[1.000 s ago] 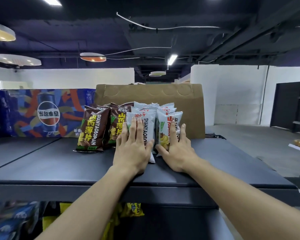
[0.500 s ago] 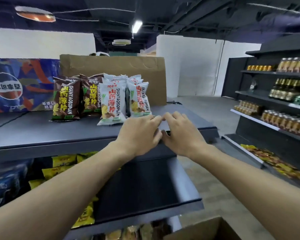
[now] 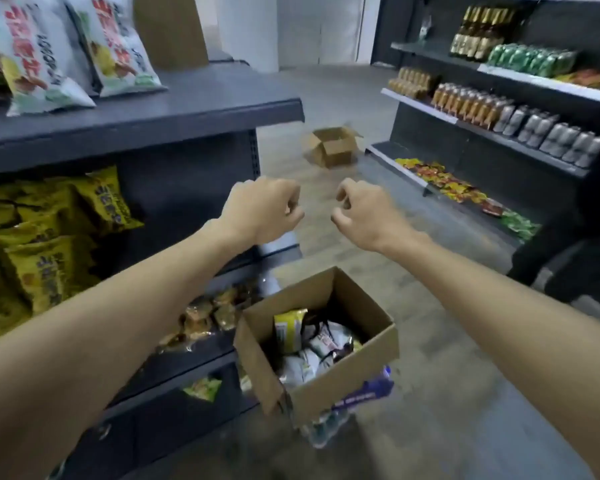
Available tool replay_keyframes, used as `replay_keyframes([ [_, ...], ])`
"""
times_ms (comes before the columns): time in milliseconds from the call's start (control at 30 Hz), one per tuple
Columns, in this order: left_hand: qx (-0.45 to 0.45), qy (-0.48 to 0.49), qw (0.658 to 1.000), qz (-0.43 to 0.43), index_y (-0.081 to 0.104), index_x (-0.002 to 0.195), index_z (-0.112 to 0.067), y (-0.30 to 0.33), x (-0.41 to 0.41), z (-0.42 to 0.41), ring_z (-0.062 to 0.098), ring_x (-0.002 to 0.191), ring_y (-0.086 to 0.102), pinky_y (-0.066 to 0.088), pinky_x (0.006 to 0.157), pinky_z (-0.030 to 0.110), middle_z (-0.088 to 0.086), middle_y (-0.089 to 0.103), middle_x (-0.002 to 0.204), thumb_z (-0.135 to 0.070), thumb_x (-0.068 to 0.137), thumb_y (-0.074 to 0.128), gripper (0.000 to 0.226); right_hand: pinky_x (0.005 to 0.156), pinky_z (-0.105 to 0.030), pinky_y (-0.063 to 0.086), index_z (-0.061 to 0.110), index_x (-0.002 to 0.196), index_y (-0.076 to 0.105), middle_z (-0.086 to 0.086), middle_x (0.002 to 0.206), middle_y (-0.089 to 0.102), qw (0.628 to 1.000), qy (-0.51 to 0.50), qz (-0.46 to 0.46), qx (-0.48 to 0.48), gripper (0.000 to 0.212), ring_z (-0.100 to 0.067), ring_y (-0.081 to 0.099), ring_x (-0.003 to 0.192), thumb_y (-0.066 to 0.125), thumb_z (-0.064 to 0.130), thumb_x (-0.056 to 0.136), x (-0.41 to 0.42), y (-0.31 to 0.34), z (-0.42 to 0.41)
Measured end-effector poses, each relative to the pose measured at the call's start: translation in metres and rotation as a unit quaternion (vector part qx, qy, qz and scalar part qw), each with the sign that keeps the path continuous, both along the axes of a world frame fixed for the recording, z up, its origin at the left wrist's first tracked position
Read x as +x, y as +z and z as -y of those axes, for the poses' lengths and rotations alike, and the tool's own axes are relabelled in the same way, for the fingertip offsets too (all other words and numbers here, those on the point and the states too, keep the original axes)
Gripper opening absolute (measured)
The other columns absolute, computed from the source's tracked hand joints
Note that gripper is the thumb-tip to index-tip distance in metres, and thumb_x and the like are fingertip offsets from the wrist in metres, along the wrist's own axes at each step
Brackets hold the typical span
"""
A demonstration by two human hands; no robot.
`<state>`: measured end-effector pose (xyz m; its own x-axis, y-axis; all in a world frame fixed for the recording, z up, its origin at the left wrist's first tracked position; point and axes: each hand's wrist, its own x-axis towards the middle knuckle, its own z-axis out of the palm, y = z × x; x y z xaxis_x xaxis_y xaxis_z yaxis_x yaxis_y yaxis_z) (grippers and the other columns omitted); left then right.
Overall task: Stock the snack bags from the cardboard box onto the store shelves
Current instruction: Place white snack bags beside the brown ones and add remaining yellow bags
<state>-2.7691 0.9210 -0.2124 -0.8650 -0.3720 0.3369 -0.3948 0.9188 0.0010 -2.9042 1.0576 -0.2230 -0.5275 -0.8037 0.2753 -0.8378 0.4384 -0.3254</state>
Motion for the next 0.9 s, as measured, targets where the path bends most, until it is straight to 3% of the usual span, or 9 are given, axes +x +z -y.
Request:
replay_keyframes([
  [267, 0.052, 0.014, 0.995, 0.084, 0.064, 0.08, -0.015, -0.077, -0.032, -0.045, 0.026, 0.064, 0.052, 0.036, 0.052, 0.028, 0.004, 0.059, 0.071, -0.032, 0.088, 0.05, 0.024, 0.08, -0.037, 0.049, 0.018, 0.108, 0.054, -0.001, 0.092, 0.063, 0.993, 0.011, 0.055, 0.107, 0.024, -0.027, 0.06, 0.092, 0.059, 0.03, 0.087, -0.041, -0.094, -0.077],
  [500, 0.144, 0.07, 0.98, 0.114, 0.062, 0.081, -0.019, -0.136, -0.031, -0.047, 0.032, 0.074, 0.058, 0.033, 0.057, 0.03, 0.007, 0.064, 0.085, -0.035, 0.083, 0.051, 0.02, 0.079, -0.034, 0.048, 0.015, 0.112, 0.055, -0.003, 0.091, 0.066, 0.985, 0.055, 0.093, 0.138, 0.027, -0.026, 0.06, 0.093, 0.059, 0.025, 0.087, -0.067, -0.117, -0.066],
  [667, 0.237, 0.083, 0.953, 0.17, 0.059, 0.078, -0.019, -0.192, -0.009, -0.03, 0.025, 0.068, 0.058, 0.043, 0.054, 0.03, 0.003, 0.06, 0.077, -0.037, 0.087, 0.053, 0.021, 0.079, -0.034, 0.047, 0.012, 0.117, 0.055, -0.007, 0.097, 0.067, 0.97, 0.073, 0.13, 0.19, 0.032, -0.027, 0.059, 0.095, 0.059, 0.023, 0.087, -0.061, -0.163, -0.045],
  [900, 0.179, 0.08, 0.959, 0.205, 0.063, 0.075, -0.013, -0.26, 0.008, -0.008, 0.028, 0.062, 0.057, 0.051, 0.059, 0.028, 0.006, 0.062, 0.071, -0.032, 0.081, 0.053, 0.022, 0.079, -0.032, 0.044, 0.013, 0.118, 0.054, -0.01, 0.104, 0.063, 0.946, 0.035, 0.18, 0.266, 0.03, -0.029, 0.056, 0.101, 0.054, 0.02, 0.088, -0.057, -0.23, -0.033],
])
